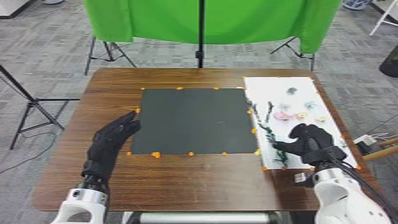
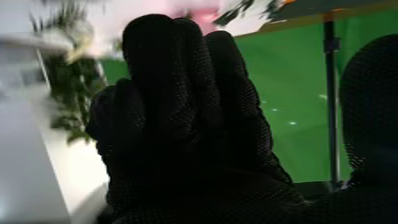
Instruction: Arrange flowers
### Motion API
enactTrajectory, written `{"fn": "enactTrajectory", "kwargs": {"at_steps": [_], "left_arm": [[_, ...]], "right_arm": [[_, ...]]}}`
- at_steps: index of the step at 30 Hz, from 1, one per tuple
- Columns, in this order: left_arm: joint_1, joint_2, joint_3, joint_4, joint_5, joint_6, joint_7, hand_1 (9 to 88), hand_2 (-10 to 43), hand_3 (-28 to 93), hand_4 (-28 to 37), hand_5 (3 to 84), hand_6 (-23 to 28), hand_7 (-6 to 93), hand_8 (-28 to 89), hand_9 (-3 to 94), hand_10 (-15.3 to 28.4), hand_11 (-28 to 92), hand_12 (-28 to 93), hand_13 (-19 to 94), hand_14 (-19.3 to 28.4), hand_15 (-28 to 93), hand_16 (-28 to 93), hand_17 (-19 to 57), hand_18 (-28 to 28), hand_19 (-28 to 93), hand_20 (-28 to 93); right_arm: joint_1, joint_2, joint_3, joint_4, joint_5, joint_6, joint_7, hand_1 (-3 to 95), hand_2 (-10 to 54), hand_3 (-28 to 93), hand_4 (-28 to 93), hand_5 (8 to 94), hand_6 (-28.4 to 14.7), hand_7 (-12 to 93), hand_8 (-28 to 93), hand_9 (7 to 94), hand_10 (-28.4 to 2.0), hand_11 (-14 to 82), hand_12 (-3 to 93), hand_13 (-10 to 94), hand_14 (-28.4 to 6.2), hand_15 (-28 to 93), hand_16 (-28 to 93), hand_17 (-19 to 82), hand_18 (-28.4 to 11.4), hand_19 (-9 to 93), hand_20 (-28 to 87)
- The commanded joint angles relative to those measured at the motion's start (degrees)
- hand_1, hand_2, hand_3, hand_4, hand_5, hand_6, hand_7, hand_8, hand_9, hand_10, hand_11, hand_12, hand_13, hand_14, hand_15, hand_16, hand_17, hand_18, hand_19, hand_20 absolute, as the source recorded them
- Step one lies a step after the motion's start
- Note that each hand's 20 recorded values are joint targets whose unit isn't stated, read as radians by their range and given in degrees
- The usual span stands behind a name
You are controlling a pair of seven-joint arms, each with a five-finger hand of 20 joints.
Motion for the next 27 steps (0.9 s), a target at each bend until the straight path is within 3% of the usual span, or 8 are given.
{"fn": "enactTrajectory", "kwargs": {"at_steps": [1,8,14,21,24,25,27], "left_arm": [[0.65,0.13,0.06,-0.25,0.36,-0.23,-1.17,26.8,-5.4,64,-19.7,44.3,2.2,9.7,-6,43.2,11.7,16,14,35,14.7,10,5,4.6,13.2,3,21],[0.79,0.49,0.04,-0.47,0.27,-0.48,-1.43,26.9,-5.2,64,-19.5,44.1,2.4,9.4,-6,43.0,11.8,16,14,35,14.8,10,5,4.5,13.3,4,21],[1.13,0.63,-0.13,-0.57,0.1,-0.34,-1.49,26.9,-5.3,64,-19.4,44.1,2.3,9.4,-6,43.0,11.8,16,14,35,14.8,10,5,4.3,13.3,4,21],[0.78,0.82,-0.1,-0.54,0.2,-1.06,-2.18,26.8,-5.4,64,-19.4,44.0,2.1,9.7,-6,43.0,11.5,16,14,35,14.5,10,5,4.4,13.2,4,21],[0.75,0.79,-0.16,-0.5,0.16,-1.09,-2.33,26.8,-5.4,64,-19.4,44.0,2.2,9.6,-6,43.0,11.5,16,14,35,14.5,10,5,4.3,13.2,4,21],[0.75,0.77,-0.2,-0.52,0.13,-1.14,-2.45,26.7,-5.4,64,-19.4,44.0,2.3,9.5,-6,42.9,11.5,16,14,35,14.5,10,5,4.3,13.3,4,21],[0.84,0.83,-0.3,-0.58,0.15,-1.27,-2.6,26.8,-5.4,64,-19.4,43.9,2.2,9.4,-6,42.9,11.6,16,14,35,14.6,10,5,4.2,13.3,4,21]], "right_arm": [[2.33,2.01,-3.28,3.35,-0.08,0.77,1.16,31.2,-9.5,58,-28,66.8,-6.8,15,-5,70.6,-18.5,21.9,23.8,75,-10.5,57,25,53,-14.6,85,45],[3.3,2.36,-5.51,6.85,-2.22,1.67,1.18,32.2,-9.5,53,-28,69.9,-7.0,18,-5,73.6,-19.1,24.0,24.1,78,-9.3,57,26,57,-12.3,86,42],[3.25,2.63,-8.47,8.02,-3.74,0.22,3.46,31.7,-9.5,61,-28,70.2,-7.0,19,-5,73.9,-18.9,25.4,24.3,78,-9.1,57,27,57,-12.3,87,42],[4.55,2.26,-12.46,11.84,-5.43,2.11,2.78,38.3,-9.5,63,-26,72.7,-6.1,23,-5,76.2,-17.7,30.0,25.5,81,-7.7,58,27,60,-10.5,89,42],[4.88,2.31,-13.3,13.33,-5.61,2.93,2.48,43.2,-9.5,62,-21,73.9,-5.4,26,-6,77.9,-17.1,32.1,25.6,83,-6.8,58,28,62,-9.4,90,41],[4.85,2.21,-13.35,13.76,-5.88,3.21,2.31,44.5,-9.5,60,-17,74.2,-5.1,27,-1,78.5,-16.8,32.7,25.8,84,-6.5,58,28,63,-8.9,90,40],[4.76,2.02,-13.32,14.51,-5.47,3.95,1.84,70.7,-9.5,1,26,76.1,-4.3,28,13,81.0,-15.5,32.4,30.3,86,-5.3,56,29,66,-8.0,89,41]]}}
